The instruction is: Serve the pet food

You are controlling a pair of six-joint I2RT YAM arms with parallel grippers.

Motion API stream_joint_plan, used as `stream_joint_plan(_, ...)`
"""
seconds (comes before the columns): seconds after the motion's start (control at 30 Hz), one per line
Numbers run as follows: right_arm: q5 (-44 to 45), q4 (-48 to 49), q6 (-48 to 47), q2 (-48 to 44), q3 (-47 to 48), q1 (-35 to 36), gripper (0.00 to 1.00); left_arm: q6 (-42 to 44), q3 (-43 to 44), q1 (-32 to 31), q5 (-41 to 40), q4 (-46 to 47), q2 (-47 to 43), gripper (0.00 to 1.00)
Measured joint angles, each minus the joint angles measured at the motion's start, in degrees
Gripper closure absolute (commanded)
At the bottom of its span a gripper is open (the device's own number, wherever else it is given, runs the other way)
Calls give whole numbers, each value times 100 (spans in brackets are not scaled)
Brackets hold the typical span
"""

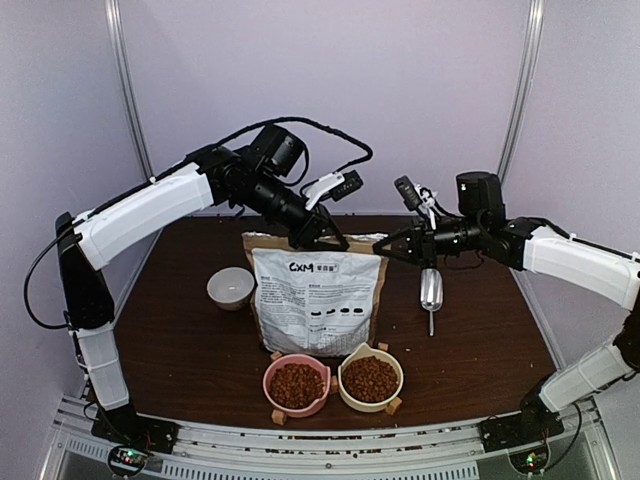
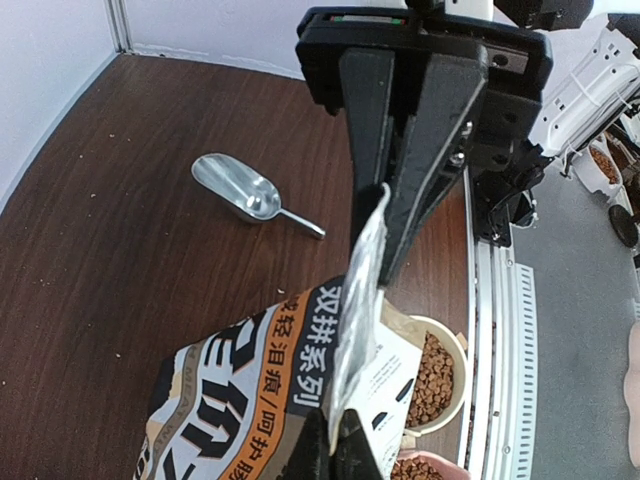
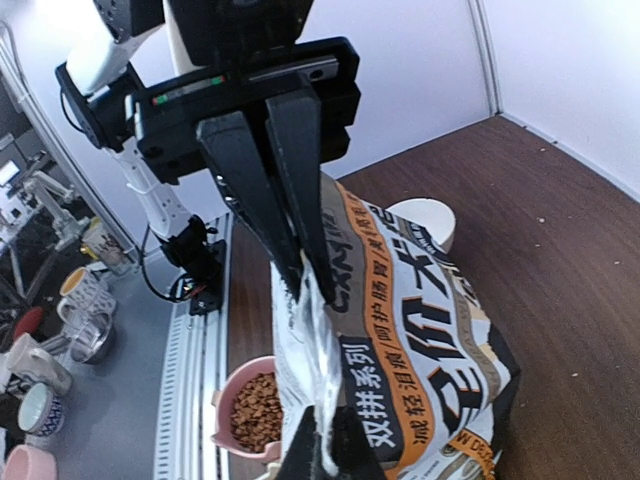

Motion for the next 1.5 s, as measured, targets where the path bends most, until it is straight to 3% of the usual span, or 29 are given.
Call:
stream_joint_plan(0.03, -11, 4, -2, 17, 2, 0, 100, -2, 0, 0, 2, -4, 0, 100)
stream_joint_plan(0.13, -28, 15, -4, 20, 2, 0, 100, -39, 0, 0, 22, 9, 0, 74)
stream_joint_plan(0.2, -26, 20, -2, 20, 2, 0, 100, -68, 0, 0, 83, 72, 0, 66)
stream_joint_plan(0.33, -26, 33, 17, 20, 2, 0, 100, -168, 98, -33, 166, 214, 55, 58)
stream_joint_plan(0.5, -26, 63, 101, 17, 2, 0, 100, -195, 411, -129, 240, 337, 367, 57)
stream_joint_plan(0.6, -26, 72, 131, 17, 2, 0, 100, -192, 577, -188, 238, 315, 546, 61)
stream_joint_plan(0.77, -7, 116, 203, 17, -17, 0, 100, -170, 761, -219, 273, 247, 684, 100)
stream_joint_plan(0.97, -9, 133, 258, 11, -24, -4, 100, -42, 828, -225, 267, 127, 684, 100)
stream_joint_plan(1.1, -4, 149, 256, 2, -26, -2, 100, 83, 874, -240, 157, 59, 684, 77)
stream_joint_plan(1.2, 0, 142, 256, 0, -26, -4, 100, 164, 881, -240, -20, -107, 675, 74)
stream_joint_plan(1.27, 0, 140, 256, -2, -26, -2, 100, 205, 881, -212, -120, -195, 664, 78)
stream_joint_plan(1.37, 35, 146, 258, -4, -26, -4, 100, 258, 868, -166, -203, -293, 616, 100)
stream_joint_plan(1.5, 57, 181, 271, -4, -26, 2, 100, 310, 813, -166, -195, -382, 509, 100)
